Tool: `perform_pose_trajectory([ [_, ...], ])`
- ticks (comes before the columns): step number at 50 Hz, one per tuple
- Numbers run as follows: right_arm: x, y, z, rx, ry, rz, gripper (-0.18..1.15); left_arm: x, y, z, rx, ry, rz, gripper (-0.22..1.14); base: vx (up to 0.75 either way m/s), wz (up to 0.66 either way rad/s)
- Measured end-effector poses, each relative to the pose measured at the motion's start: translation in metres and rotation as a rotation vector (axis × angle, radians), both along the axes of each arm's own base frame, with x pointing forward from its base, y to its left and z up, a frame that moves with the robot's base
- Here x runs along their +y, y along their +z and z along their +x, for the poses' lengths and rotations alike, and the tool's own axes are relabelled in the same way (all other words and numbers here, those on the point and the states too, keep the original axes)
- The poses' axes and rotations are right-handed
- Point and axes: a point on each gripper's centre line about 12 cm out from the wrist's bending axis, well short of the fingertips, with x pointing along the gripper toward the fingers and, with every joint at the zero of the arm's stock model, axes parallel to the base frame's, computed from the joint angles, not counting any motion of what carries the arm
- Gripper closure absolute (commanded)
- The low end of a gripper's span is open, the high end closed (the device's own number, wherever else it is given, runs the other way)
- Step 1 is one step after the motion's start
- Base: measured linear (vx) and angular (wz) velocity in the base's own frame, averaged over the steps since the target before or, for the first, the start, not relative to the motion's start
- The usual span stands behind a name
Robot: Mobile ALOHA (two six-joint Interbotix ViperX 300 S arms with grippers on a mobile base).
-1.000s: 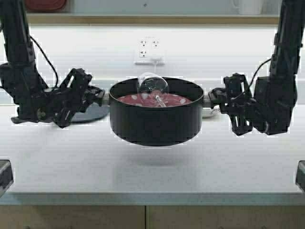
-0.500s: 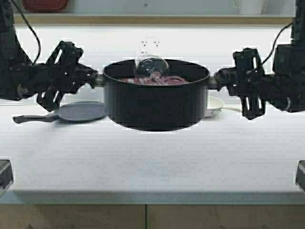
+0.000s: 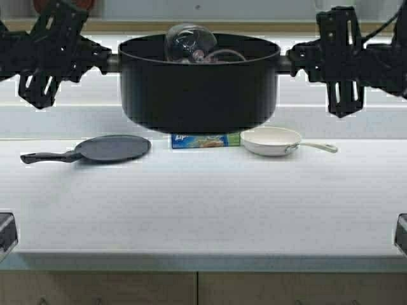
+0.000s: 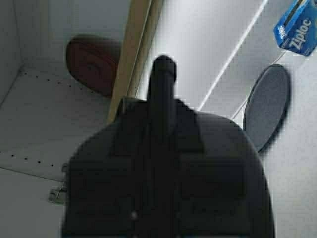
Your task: Open the cabinet, put the pot inside, then close it
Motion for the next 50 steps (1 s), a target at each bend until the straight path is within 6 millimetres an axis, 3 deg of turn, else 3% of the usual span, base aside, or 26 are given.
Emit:
perform_pose_trajectory([
  [16, 0.003, 0.064, 0.006, -0.024, -0.008, -0.018, 0.9, -0.005, 0.074, 0.005, 0.001, 0.009, 0.07, 0.88, 0.0, 0.0],
  [39, 0.02, 0.163, 0.055, -0.072, -0.033, -0.028, 0.9, -0.019, 0.15, 0.057, -0.045, 0.025, 0.021, 0.88, 0.01, 0.0],
  [45, 0.023, 0.172, 0.066, -0.063, -0.043, -0.034, 0.9, -0.021, 0.162, 0.064, -0.054, 0.026, 0.014, 0.88, 0.04, 0.0],
  [50, 0.023, 0.17, 0.074, -0.053, -0.051, -0.039, 0.9, -0.018, 0.161, 0.071, -0.041, 0.04, 0.02, 0.88, 0.06, 0.0],
])
